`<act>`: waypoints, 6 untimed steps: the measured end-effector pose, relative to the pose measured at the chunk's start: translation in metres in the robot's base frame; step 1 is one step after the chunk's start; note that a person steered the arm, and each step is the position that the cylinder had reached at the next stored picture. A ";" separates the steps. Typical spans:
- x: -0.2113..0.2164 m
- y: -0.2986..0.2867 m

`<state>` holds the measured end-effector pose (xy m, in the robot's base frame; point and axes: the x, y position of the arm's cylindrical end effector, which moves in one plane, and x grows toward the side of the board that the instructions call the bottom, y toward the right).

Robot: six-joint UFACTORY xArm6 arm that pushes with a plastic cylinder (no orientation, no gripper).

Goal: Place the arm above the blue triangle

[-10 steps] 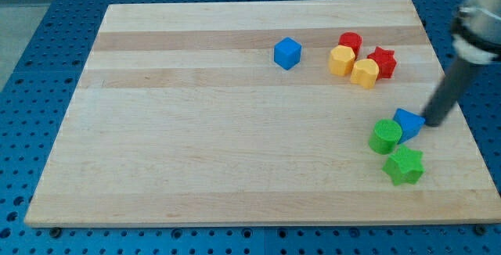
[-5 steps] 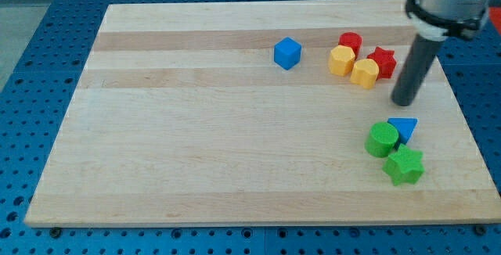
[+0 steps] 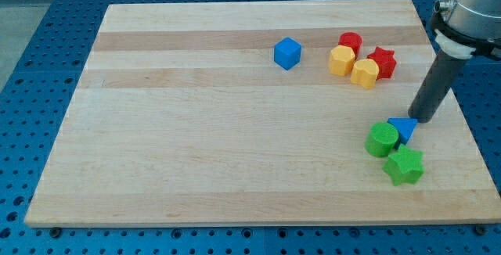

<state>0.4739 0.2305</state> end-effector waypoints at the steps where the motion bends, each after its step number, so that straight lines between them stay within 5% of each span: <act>1: 0.007 -0.001; 6: 0.015 -0.048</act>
<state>0.4891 0.1828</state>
